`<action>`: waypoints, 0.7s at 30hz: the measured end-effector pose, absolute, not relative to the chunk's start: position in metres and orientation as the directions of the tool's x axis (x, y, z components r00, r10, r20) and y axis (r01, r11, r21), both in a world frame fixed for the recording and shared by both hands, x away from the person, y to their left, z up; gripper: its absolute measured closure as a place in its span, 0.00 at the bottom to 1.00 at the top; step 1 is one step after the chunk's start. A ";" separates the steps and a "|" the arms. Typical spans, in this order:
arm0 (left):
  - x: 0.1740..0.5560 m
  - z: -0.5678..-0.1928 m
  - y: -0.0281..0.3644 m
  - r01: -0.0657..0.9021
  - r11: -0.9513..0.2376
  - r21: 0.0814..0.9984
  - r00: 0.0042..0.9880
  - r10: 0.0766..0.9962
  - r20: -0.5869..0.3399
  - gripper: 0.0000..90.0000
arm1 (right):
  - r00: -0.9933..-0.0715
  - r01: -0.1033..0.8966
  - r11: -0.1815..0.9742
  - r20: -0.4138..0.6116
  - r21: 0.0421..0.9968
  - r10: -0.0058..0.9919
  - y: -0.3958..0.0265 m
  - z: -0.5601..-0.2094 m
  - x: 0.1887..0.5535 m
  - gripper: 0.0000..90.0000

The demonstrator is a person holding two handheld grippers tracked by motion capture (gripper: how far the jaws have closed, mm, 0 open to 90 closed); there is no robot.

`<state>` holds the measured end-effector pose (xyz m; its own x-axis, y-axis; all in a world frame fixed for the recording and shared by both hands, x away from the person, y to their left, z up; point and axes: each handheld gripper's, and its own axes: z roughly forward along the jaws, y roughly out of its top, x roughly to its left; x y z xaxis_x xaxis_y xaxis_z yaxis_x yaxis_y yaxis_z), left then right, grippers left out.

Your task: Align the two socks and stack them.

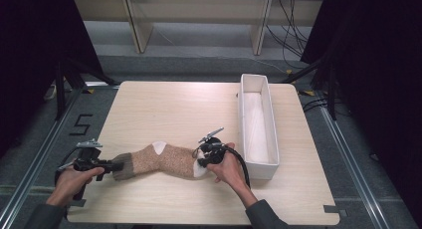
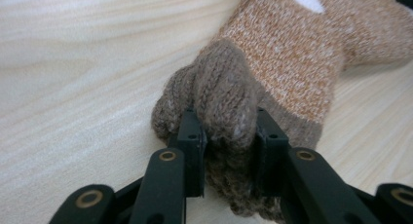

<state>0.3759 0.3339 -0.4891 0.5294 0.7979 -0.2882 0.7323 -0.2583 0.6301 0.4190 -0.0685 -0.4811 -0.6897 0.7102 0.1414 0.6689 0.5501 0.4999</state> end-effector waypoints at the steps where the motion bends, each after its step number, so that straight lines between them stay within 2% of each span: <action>1: 0.373 -0.488 0.332 0.728 -0.226 0.647 0.516 0.802 -0.300 0.79 | -0.711 0.640 0.565 0.122 0.521 0.693 -0.069 -0.480 0.419 0.82; 2: 0.371 -0.486 0.330 0.725 -0.222 0.652 0.517 0.801 -0.301 0.79 | -0.726 0.618 0.578 0.105 0.533 0.679 -0.071 -0.477 0.418 0.82; 4: 0.365 -0.479 0.327 0.711 -0.224 0.667 0.533 0.790 -0.303 0.79 | -0.706 0.639 0.559 0.114 0.528 0.699 -0.072 -0.467 0.411 0.82; 7: 0.358 -0.468 0.321 0.686 -0.212 0.696 0.574 0.745 -0.339 0.79 | -0.729 0.597 0.568 0.088 0.566 0.679 -0.082 -0.453 0.403 0.82; 10: 0.350 -0.460 0.310 0.663 -0.239 0.709 0.611 0.720 -0.329 0.79 | -0.731 0.585 0.569 0.073 0.577 0.678 -0.091 -0.445 0.389 0.82; 12: 0.345 -0.458 0.302 0.663 -0.245 0.707 0.624 0.703 -0.341 0.79 | -0.760 0.552 0.581 0.075 0.598 0.645 -0.101 -0.442 0.381 0.82; 18: 0.335 -0.465 0.286 0.664 -0.245 0.707 0.647 0.662 -0.378 0.79 | -0.748 0.571 0.572 0.086 0.589 0.658 -0.122 -0.446 0.353 0.82; 21: 0.330 -0.472 0.280 0.659 -0.253 0.709 0.641 0.681 -0.353 0.78 | -0.730 0.597 0.558 0.101 0.577 0.676 -0.131 -0.447 0.346 0.82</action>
<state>0.3304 0.2804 -0.4721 0.6412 0.6815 -0.3528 0.6587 -0.2530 0.7086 0.3461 -0.1307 -0.4474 -0.7298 0.6762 0.1012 0.5969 0.5579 0.5766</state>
